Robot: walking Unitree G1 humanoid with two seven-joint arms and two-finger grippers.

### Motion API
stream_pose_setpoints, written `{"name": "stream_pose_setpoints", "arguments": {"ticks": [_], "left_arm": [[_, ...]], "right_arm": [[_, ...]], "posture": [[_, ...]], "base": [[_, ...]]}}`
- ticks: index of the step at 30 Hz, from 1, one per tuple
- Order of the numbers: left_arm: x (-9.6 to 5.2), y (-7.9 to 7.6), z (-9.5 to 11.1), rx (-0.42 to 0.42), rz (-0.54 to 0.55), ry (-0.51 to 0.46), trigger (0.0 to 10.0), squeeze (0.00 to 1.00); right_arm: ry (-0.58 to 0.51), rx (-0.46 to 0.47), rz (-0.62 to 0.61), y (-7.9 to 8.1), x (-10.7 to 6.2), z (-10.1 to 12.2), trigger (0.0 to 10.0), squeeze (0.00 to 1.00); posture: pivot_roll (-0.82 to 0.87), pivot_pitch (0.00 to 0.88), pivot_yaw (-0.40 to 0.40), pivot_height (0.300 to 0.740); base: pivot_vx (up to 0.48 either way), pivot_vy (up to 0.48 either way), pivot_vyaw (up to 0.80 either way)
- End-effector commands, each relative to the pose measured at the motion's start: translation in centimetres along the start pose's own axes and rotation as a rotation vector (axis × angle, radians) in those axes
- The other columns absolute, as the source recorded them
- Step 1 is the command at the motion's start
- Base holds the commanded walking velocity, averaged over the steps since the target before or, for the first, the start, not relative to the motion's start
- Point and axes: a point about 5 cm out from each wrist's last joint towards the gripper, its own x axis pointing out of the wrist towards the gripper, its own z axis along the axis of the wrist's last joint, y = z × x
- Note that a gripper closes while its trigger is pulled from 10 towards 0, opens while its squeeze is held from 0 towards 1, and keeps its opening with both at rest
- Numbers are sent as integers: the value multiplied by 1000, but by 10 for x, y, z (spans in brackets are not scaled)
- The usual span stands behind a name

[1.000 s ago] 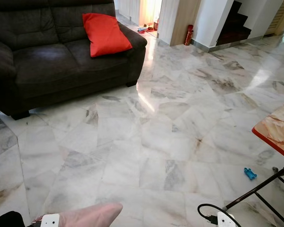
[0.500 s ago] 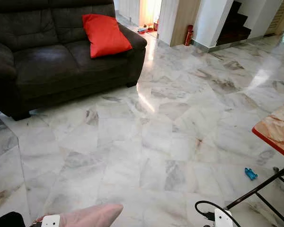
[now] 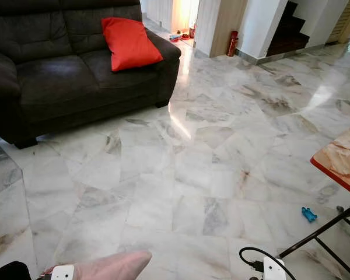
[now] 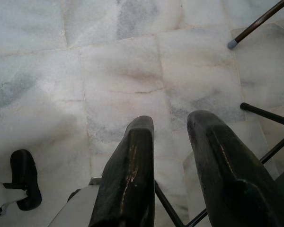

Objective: Move the pillow to the sofa from floor

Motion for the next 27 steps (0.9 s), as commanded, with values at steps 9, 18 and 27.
{"name": "stream_pose_setpoints", "arguments": {"ticks": [9, 18, 27], "left_arm": [[-1, 2, -3, 24, -1, 9, 10000, 0], [-1, 0, -3, 9, -5, 13, 10000, 0], [-1, 0, -4, 10, -7, 13, 10000, 0]], "right_arm": [[-27, -2, -4, -1, 1, 7, 10000, 0], [-17, -5, 1, -3, 1, 6, 10000, 0], [-4, -3, -1, -6, 0, 2, 10000, 0]], "posture": [[82, 0, -70, 740], [100, 0, -89, 740], [100, 0, -88, 740]], "base": [[0, 0, 0], [0, 0, 0], [0, 0, 0]]}}
